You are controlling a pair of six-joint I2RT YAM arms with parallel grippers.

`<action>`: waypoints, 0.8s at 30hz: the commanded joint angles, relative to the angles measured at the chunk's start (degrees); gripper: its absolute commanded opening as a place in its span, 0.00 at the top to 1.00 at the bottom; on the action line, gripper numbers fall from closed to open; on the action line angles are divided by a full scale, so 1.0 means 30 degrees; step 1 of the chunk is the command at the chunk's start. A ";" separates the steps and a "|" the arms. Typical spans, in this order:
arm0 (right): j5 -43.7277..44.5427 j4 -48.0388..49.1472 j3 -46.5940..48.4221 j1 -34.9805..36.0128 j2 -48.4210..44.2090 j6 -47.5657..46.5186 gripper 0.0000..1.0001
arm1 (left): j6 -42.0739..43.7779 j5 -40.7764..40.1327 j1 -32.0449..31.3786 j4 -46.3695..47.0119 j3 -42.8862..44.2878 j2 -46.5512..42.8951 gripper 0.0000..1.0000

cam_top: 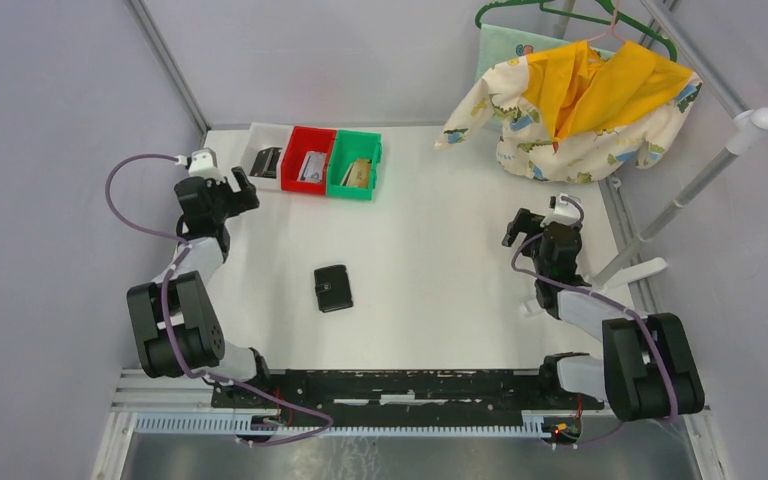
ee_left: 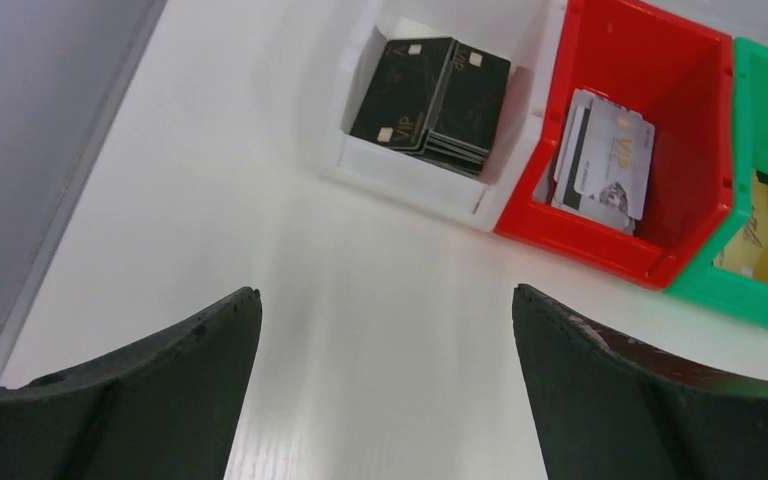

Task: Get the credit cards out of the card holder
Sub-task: Move the storage box to the center of the board.

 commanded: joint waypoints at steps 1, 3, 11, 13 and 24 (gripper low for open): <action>-0.3787 -0.4056 0.1547 -0.0707 0.1098 0.6479 0.04 | 0.0205 0.1930 -0.0132 -0.4857 0.1601 -0.1036 0.00; -0.4393 -0.5900 0.3339 0.0576 0.2321 0.5328 0.06 | 0.0557 0.1776 -0.0108 -0.6799 0.2675 -0.0904 0.00; 0.2234 -0.9236 0.8533 0.7455 0.4859 0.3190 0.04 | 0.0973 0.2229 0.0160 -0.9985 0.4534 -0.0270 0.00; 0.2454 -0.9237 0.9907 0.8504 0.5869 0.2661 0.03 | 0.1101 0.2600 0.0147 -1.0655 0.4843 -0.0153 0.00; 0.2553 -1.2318 2.2738 1.1155 1.4825 0.1213 0.05 | 0.3800 0.4334 -0.1836 -1.2662 0.3771 -0.0579 0.00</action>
